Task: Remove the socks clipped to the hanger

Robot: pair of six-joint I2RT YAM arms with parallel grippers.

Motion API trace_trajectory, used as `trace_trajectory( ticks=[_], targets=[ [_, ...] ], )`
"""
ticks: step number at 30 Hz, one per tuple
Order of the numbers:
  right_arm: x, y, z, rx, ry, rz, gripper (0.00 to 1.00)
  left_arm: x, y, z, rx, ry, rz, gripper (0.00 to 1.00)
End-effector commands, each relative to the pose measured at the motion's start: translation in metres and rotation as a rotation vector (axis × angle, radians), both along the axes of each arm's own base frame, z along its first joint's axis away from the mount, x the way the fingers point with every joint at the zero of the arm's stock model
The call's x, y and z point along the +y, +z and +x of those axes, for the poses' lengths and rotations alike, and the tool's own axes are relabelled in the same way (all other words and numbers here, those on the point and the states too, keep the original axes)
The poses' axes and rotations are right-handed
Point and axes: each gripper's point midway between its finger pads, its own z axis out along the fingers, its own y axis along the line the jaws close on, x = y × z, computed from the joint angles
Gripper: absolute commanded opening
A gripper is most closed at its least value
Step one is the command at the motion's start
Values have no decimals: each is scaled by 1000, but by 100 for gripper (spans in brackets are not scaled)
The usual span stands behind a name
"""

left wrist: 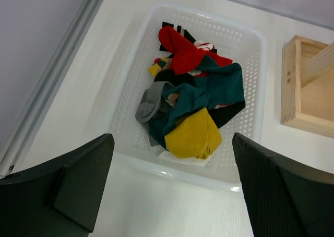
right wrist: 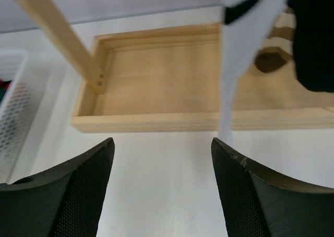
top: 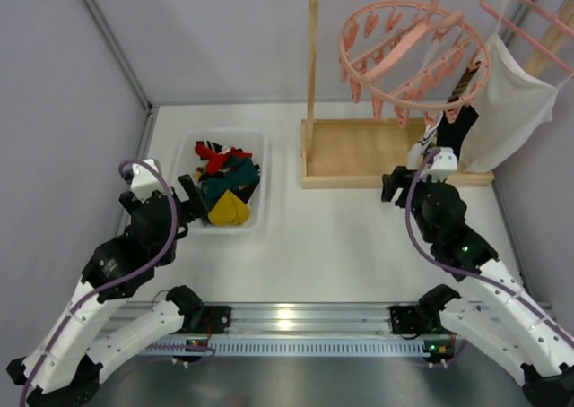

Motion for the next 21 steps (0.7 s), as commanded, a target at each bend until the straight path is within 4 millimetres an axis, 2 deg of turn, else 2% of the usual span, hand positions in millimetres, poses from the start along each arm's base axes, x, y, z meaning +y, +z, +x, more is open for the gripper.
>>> trace_trajectory(
  ticks=[1,2,5,7,8,9,11,12,13,14,15,16,20,21],
  targets=[
    [-45,-27,11,74,-166,-39,72,-14,-5,9,18,-44,13,98],
    [-58,-25,19,56,-208,-30,70,-14,-5,10,21,-47,16,98],
    [-68,-43,38,100,-223,-61,67,-15,-7,11,27,-53,25,98],
    [-71,-41,49,72,-225,-82,64,-17,-7,11,26,-65,23,98],
    [-73,-52,54,94,-231,-100,60,-19,-8,11,27,-73,24,98],
    [-73,-48,61,64,-226,-102,58,-19,-8,11,27,-78,23,99],
    [-76,-61,68,75,-240,-108,51,-22,-9,11,29,-90,21,98],
    [-75,-56,74,39,-234,-100,50,-23,-9,12,32,-92,20,98],
    [-75,-63,74,40,-236,-99,47,-24,-10,12,34,-97,21,98],
    [-75,-67,77,41,-239,-99,39,-25,-11,12,37,-104,20,99],
    [-72,-62,80,11,-228,-88,33,-26,-9,12,35,-109,17,98],
    [-70,-67,80,13,-219,-84,21,-27,-9,12,35,-115,16,98],
    [-59,-60,74,-52,-177,-20,1,-37,5,12,23,-159,-27,98],
    [-58,-59,72,-62,-175,-14,0,-42,13,12,12,-179,-50,98]
  ],
)
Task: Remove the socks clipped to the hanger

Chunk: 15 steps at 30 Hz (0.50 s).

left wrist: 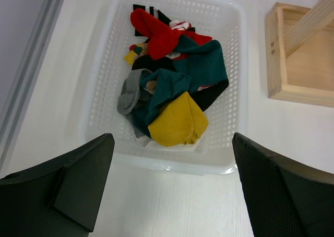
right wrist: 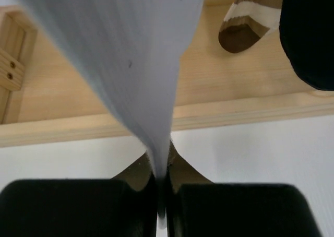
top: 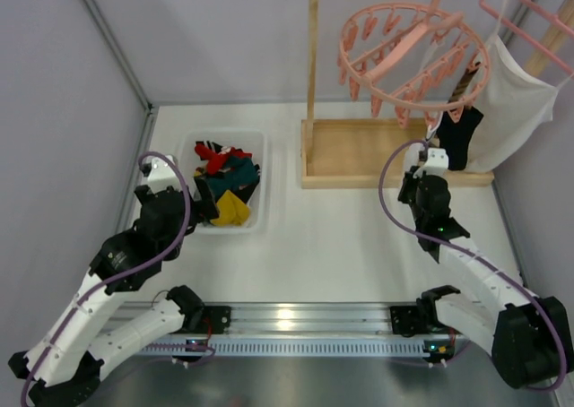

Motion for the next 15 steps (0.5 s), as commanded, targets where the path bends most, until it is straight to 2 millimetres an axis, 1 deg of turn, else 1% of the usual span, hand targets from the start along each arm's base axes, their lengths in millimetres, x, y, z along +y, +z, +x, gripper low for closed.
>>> trace_trajectory(
  ticks=[1,2,3,4,5,6,7,8,9,10,11,12,13,14,15],
  targets=[
    [13,42,6,-195,34,84,0,-18,35,6,-62,-52,-109,99],
    [17,45,3,-212,46,96,0,-21,49,5,-84,-64,-145,99],
    [19,46,1,-217,48,100,0,-32,53,8,-71,-96,-166,99],
    [27,44,-3,-216,65,100,0,-38,62,10,-74,-110,-199,99],
    [27,42,-5,-213,53,99,0,-44,85,10,-105,-131,-240,99],
    [31,41,-6,-211,57,102,0,-59,87,20,-78,-159,-240,99],
    [42,38,-10,-206,83,105,0,-76,94,22,-58,-219,-267,99],
    [47,36,-12,-202,84,109,0,-88,101,25,-48,-258,-282,98],
    [52,33,-13,-193,94,111,0,-106,116,36,-47,-288,-298,98],
    [64,29,-16,-179,124,115,0,-118,123,39,-46,-307,-301,98],
    [69,27,-18,-170,118,130,0,-123,149,41,-98,-305,-320,98],
    [73,27,-19,-170,123,136,0,-143,145,53,-80,-300,-278,99],
    [85,24,-22,-157,149,135,0,-166,153,43,-112,-319,-224,99],
    [88,24,-24,-158,140,144,0,-196,166,44,-126,-357,-209,99],
    [96,27,-25,-162,157,153,0,-217,172,38,-137,-404,-178,99]
  ],
)
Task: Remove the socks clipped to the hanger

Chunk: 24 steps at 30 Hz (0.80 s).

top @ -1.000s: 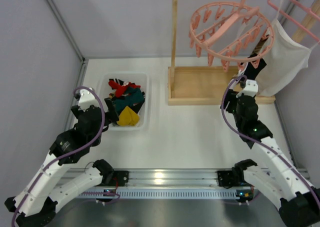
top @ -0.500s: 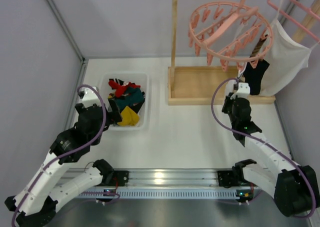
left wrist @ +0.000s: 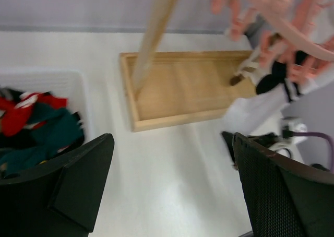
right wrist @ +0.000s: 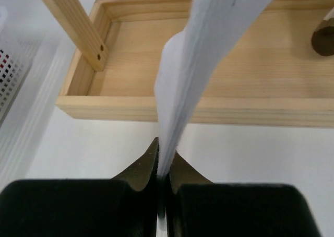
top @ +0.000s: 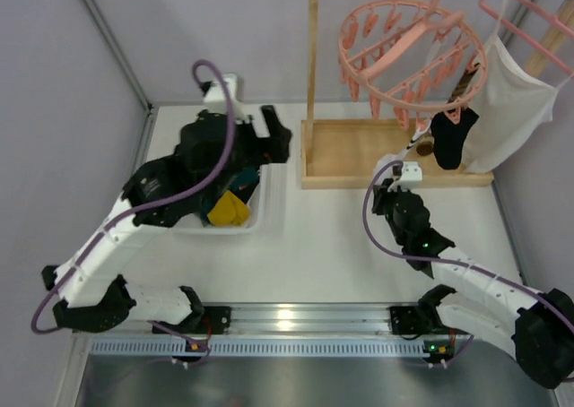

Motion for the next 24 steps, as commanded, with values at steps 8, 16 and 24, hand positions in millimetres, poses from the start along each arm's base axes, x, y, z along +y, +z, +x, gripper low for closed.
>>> trace_trajectory(
  ticks=[8,16,24],
  targets=[
    [72,33,-25,-51,169,164,0,-227,46,-15,-170,-459,79,99],
    [79,55,-57,-97,316,262,0,-243,39,20,-216,-421,68,99],
    [76,66,-77,-116,388,275,0,-276,30,29,-236,-541,0,98]
  ],
)
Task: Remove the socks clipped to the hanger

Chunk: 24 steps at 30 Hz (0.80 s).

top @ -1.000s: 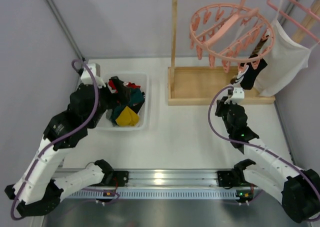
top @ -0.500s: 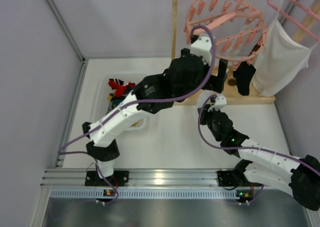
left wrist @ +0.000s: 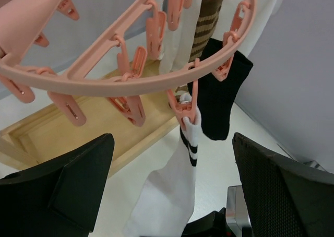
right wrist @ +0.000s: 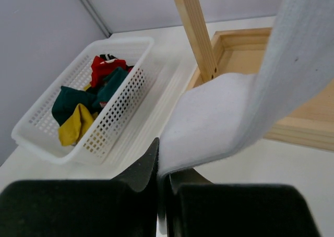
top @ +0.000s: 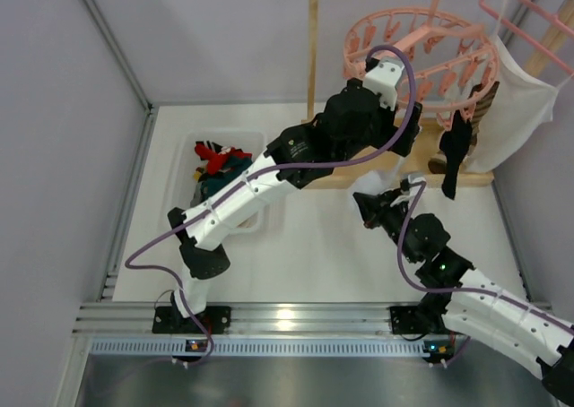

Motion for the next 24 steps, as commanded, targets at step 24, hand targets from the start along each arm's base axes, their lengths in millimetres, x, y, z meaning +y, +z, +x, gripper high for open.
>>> trace_trajectory(
  ticks=[24],
  targets=[
    [11,31,-46,-83,221,27,0,-48,-5,24,59,-119,-218,80]
  ],
)
